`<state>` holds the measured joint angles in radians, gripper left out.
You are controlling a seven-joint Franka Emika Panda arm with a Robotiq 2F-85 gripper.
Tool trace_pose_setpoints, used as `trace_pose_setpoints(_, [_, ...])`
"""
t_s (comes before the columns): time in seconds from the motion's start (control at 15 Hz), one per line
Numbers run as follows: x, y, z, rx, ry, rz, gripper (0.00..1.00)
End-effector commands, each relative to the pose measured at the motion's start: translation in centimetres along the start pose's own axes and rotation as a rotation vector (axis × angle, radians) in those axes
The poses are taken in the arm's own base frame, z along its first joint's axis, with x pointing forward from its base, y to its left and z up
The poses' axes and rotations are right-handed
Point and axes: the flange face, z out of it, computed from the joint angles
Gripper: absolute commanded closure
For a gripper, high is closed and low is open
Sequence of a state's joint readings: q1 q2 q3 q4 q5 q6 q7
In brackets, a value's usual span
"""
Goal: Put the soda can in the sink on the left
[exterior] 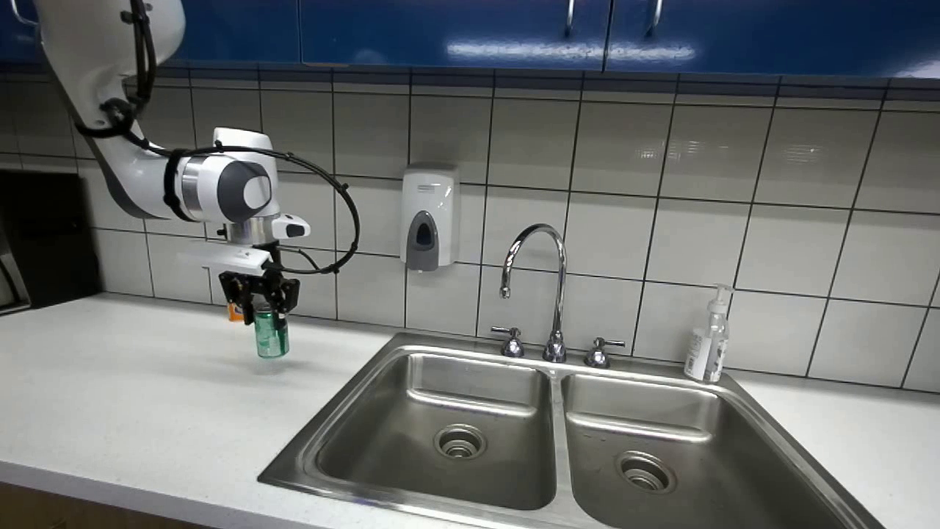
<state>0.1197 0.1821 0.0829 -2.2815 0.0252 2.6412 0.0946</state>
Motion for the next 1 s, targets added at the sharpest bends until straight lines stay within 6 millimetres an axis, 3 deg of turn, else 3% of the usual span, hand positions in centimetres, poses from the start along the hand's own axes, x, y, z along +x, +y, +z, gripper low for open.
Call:
trace_pose_setpoints(0.0, [-0.9, 1.1, -3.2, -0.025, 0.040, 0.022, 0.64])
trace_pose_setpoints(0.4, [-2.3, 4.1, -5.9, -0.043, 0.071, 0.072, 0.64])
trace_pose_setpoints(0.93, [-4.2, 10.2, -7.7, -0.065, 0.082, 0.162, 0.64])
